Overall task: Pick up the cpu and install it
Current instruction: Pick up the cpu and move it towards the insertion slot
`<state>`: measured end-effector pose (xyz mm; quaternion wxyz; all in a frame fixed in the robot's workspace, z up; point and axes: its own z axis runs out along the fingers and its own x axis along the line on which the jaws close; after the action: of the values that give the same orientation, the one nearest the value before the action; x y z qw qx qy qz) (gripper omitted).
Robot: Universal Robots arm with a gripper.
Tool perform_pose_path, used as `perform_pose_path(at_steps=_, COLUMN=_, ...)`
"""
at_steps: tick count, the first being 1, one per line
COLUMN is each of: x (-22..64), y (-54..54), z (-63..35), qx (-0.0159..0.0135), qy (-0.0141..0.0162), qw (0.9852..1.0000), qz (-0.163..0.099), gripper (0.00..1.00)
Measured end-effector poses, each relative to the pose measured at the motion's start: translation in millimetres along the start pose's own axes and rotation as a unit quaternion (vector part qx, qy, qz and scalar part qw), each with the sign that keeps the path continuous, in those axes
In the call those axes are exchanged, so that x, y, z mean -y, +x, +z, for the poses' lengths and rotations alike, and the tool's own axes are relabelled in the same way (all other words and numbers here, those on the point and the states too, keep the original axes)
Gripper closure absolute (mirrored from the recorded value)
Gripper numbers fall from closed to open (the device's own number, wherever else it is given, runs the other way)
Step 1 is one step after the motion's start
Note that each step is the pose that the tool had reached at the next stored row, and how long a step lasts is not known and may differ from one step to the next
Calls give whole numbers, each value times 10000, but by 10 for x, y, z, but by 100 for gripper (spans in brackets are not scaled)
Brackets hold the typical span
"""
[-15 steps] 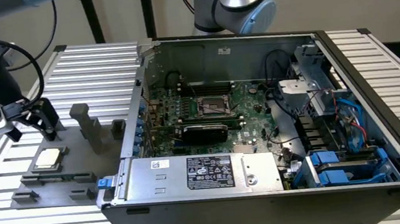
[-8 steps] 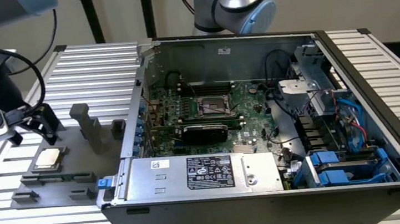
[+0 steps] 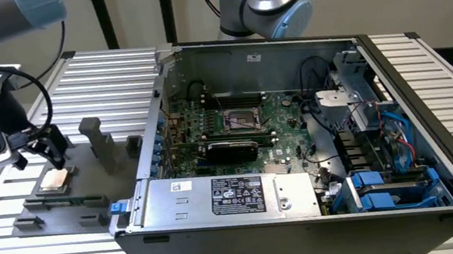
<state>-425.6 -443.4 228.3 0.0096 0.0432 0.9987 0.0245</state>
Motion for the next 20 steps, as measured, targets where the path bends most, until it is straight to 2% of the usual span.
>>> perform_pose_path(at_steps=16, x=15, y=13, z=290, qx=1, qy=0, qw=10000, qz=32, gripper=23)
perform_pose_path(at_steps=18, x=16, y=14, z=327, qx=-8, qy=1, qw=10000, qz=35, gripper=23)
perform_pose_path(at_steps=20, x=15, y=15, z=355, qx=-31, qy=3, qw=10000, qz=38, gripper=23)
